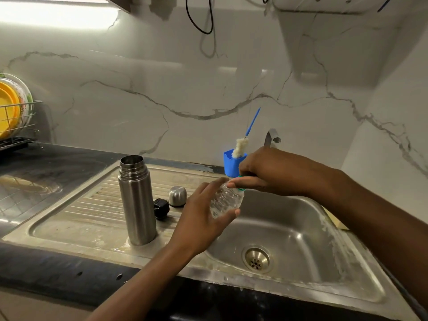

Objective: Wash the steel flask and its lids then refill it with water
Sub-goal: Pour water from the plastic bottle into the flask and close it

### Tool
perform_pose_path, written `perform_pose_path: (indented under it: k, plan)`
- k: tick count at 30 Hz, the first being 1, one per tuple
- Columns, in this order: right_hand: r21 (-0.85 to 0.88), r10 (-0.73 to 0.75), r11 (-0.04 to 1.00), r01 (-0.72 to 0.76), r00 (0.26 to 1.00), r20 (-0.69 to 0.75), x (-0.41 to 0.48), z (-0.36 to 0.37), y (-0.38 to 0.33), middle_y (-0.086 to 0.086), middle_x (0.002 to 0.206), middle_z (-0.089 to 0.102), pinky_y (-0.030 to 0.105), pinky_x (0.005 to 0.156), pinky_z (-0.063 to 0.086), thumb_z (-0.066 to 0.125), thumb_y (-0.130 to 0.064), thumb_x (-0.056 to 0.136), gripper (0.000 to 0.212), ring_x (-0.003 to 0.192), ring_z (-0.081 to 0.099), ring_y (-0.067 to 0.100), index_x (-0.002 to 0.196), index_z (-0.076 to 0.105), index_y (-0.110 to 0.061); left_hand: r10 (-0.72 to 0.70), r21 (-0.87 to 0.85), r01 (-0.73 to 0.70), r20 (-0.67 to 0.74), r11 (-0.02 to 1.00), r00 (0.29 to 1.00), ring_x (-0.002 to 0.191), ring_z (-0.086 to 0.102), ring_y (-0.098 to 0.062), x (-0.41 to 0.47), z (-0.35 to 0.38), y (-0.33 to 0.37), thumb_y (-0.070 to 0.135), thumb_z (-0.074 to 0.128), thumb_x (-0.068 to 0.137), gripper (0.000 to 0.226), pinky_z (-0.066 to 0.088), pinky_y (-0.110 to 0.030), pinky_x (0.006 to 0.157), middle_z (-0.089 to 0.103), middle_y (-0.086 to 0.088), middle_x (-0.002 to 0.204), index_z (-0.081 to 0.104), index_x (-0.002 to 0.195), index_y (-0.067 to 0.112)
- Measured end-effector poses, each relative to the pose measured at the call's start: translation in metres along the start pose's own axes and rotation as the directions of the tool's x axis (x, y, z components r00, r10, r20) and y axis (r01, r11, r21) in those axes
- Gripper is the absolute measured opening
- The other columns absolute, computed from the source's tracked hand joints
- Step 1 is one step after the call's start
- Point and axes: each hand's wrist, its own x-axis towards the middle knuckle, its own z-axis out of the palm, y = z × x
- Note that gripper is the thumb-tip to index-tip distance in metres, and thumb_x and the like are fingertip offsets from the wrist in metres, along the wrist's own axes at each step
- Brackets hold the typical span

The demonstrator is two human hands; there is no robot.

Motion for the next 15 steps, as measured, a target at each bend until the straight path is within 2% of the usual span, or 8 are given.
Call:
perform_pose_path:
  k: [4,7,10,15]
  plan:
    - [-0.062,0.074,0.995,-0.076,0.997,-0.025,-0.004,0.005,-0.003,-0.006,0.066,0.060,0.023,0.057,0.030,0.025,-0.071,0.100,0.058,0.057,0.054,0.008,0.065,0.055,-0.036,0.026,0.018,-0.026,0.019,0.999,0.999,0.120,0.051,0.015,-0.001,0.002,0.002,0.046,0.082,0.087,0.072,0.039,0.001,0.091,0.056,0.026,0.129,0.044,0.148,0.053]
    - [-0.037,0.022,0.999,-0.024,0.999,-0.041,-0.010,0.003,0.004,-0.008,0.071,0.056,0.026,0.059,0.036,0.030,-0.068,0.103,0.048,0.061,0.052,0.008,0.071,0.047,-0.036,0.020,0.004,-0.020,0.029,1.000,0.999,0.118,0.056,0.008,0.001,0.000,-0.002,0.046,0.083,0.085,0.073,0.044,-0.006,0.094,0.059,0.023,0.129,0.048,0.149,0.048]
    - [-0.033,-0.046,0.998,0.046,0.999,0.007,-0.017,-0.002,0.008,-0.009,0.082,0.053,0.029,0.064,0.040,0.036,-0.060,0.105,0.034,0.070,0.051,0.008,0.084,0.042,-0.034,0.023,-0.007,-0.022,0.030,1.000,0.999,0.117,0.058,0.008,0.003,-0.003,-0.004,0.042,0.085,0.084,0.071,0.041,-0.003,0.094,0.061,0.020,0.129,0.053,0.148,0.039]
    - [-0.053,-0.021,0.998,0.021,1.000,0.005,-0.016,0.010,0.001,-0.006,0.080,0.054,0.032,0.064,0.041,0.022,-0.059,0.104,0.038,0.066,0.051,0.011,0.080,0.037,-0.034,0.045,0.019,-0.045,0.012,0.999,0.999,0.119,0.054,0.011,0.002,-0.002,0.000,0.042,0.084,0.086,0.069,0.038,0.000,0.092,0.058,0.022,0.129,0.053,0.147,0.040]
